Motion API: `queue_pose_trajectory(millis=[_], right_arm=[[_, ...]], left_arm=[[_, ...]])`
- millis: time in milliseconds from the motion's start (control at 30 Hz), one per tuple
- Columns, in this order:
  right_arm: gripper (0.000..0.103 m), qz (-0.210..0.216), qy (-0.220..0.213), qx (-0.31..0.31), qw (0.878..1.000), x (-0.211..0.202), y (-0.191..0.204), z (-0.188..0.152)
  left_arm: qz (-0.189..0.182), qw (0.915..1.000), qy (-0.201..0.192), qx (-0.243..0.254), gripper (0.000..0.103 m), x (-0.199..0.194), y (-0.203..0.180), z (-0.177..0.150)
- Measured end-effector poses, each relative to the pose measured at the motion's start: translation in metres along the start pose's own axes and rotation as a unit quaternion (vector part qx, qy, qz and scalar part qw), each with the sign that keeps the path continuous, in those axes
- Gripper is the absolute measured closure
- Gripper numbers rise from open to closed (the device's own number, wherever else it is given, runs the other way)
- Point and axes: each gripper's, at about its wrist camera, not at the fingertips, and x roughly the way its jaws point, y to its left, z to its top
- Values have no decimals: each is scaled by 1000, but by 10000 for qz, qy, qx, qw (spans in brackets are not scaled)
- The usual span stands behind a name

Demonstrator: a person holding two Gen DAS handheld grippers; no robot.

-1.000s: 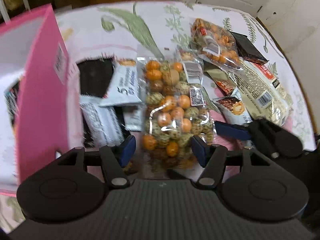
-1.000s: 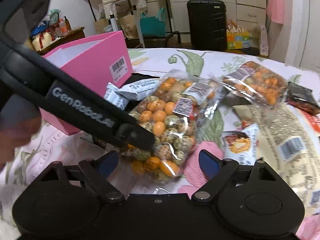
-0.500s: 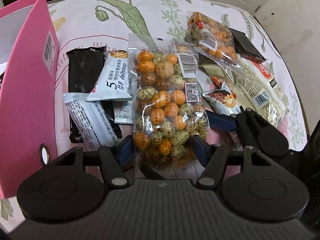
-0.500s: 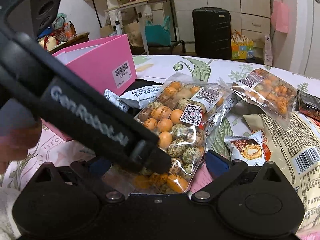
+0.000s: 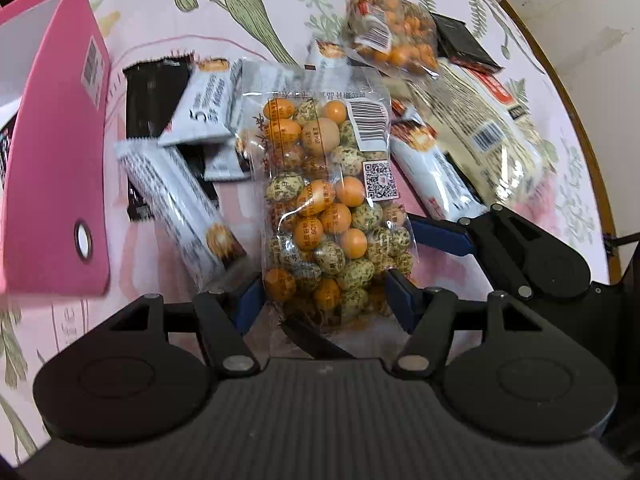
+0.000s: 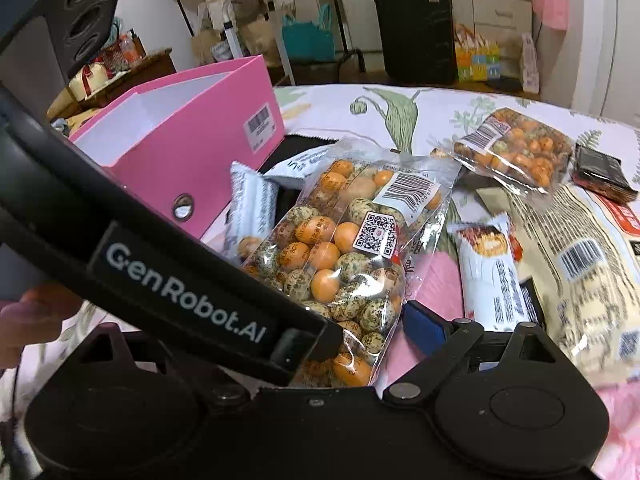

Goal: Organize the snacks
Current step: 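Grasp the clear bag of coated peanuts with the left gripper, then carry the peanut bag into the pink box and release it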

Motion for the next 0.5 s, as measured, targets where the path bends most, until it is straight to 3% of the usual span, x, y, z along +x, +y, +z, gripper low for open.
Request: queue_pose_trajectory(millis=[267,500], right_arm=[[8,-117,238,-358,9990,-37,22,3],[8,-43,459,-530,9975,-61,47,5]], left_arm=[[-204,9995,224,-14,40,-29,-10,-20],[-142,9992,359,123,40,-58,-15,-39]])
